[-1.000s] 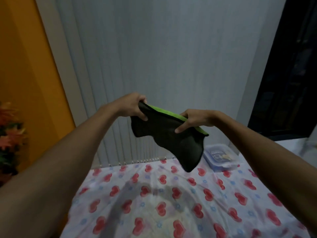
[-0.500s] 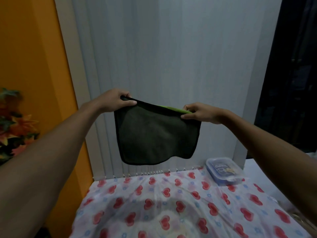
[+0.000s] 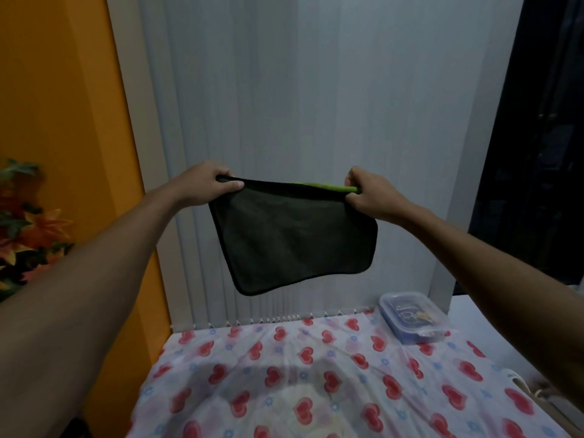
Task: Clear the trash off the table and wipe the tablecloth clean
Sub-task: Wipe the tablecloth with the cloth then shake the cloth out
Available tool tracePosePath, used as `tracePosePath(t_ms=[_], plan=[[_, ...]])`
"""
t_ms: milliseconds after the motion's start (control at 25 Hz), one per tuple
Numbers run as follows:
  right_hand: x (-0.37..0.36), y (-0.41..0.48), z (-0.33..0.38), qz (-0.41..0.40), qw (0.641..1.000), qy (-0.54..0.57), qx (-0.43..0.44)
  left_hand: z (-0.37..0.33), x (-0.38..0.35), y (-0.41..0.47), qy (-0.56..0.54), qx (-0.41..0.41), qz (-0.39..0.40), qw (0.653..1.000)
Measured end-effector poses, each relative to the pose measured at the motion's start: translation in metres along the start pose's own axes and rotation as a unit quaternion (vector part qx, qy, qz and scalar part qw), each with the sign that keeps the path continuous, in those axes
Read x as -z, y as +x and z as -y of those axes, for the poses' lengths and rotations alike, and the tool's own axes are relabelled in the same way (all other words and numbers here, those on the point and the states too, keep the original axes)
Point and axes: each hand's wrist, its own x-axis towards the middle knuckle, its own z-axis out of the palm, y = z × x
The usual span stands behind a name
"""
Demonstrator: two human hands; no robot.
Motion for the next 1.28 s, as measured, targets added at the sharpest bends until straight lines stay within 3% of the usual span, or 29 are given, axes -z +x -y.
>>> tracePosePath(t_ms=[280,480,720,880,1040,1280], plan=[[0.006,0.009,-0.004,-0.016,0.993,0.117,-0.015,0.017,0.007,0.001,-0.004,0.045,0.01,0.999],[0.009,0.019,-0.001,0.012,0.987,0.151,0.047,0.024,0.013,0.002,0.005,0.061,0.014,0.998],[0.014,0.025,-0.008,0.089,0.943,0.32,-0.021,0.033,0.032,0.007,0.016,0.065,-0.007,0.998],[0.008,0.035,-0.019,0.053,0.903,0.411,-0.115,0.038,0.029,0.002,-0.115,0.079,-0.032,0.99],[-0.007,0.032,-0.026,0.052,0.85,0.494,-0.175,0.045,0.008,-0.004,-0.349,0.106,-0.07,0.929],[-0.034,0.013,-0.046,0.065,0.843,0.49,-0.212,0.057,-0.041,-0.011,-0.457,0.143,-0.09,0.873]])
